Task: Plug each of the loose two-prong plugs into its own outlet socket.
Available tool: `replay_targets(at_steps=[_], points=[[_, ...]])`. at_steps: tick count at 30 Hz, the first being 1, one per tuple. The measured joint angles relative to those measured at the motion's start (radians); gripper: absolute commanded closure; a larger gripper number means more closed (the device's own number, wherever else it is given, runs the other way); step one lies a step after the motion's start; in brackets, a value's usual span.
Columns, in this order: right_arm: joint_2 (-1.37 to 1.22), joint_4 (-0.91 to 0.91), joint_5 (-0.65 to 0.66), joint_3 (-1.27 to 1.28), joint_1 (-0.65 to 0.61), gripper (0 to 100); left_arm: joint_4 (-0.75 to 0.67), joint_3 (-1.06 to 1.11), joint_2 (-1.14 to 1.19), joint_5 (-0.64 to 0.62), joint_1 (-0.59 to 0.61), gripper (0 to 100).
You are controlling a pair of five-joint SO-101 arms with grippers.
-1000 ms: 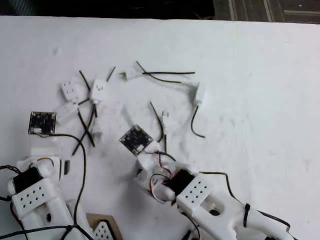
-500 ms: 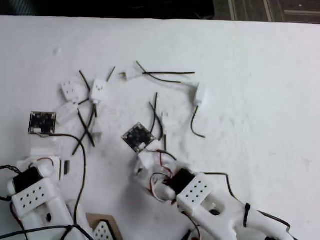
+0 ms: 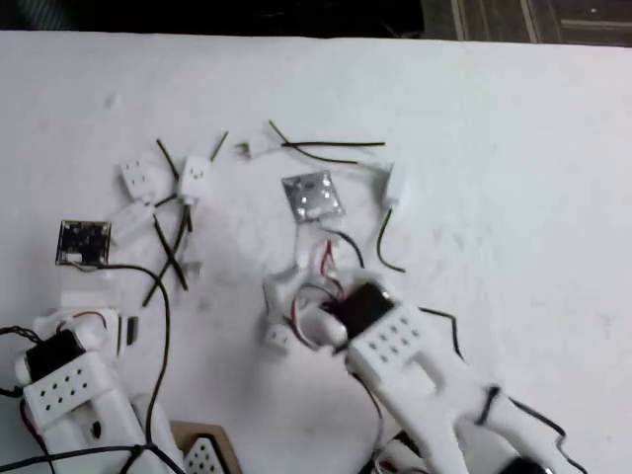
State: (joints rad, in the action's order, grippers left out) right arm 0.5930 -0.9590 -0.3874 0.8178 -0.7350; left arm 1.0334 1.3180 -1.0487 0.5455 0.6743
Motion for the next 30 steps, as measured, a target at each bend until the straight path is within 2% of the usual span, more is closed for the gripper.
replay_targets(at_steps=[11,16,19,22,30], points=[[-0.476,-0.005,-0.052,-0.232,-0.002,87.2,0.0,0.0,0.0,0.0,0.0,76],[-0.626,-0.081,-0.054,-0.347,0.017,87.2,0.0,0.0,0.0,0.0,0.0,76],[-0.697,-0.141,-0.054,-0.419,0.018,89.1,0.0,0.0,0.0,0.0,0.0,76],[-0.75,-0.178,-0.054,-0.474,0.018,99.0,0.0,0.0,0.0,0.0,0.0,76],[-0.767,-0.239,-0.052,-0.568,0.02,98.2,0.0,0.0,0.0,0.0,0.0,76]])
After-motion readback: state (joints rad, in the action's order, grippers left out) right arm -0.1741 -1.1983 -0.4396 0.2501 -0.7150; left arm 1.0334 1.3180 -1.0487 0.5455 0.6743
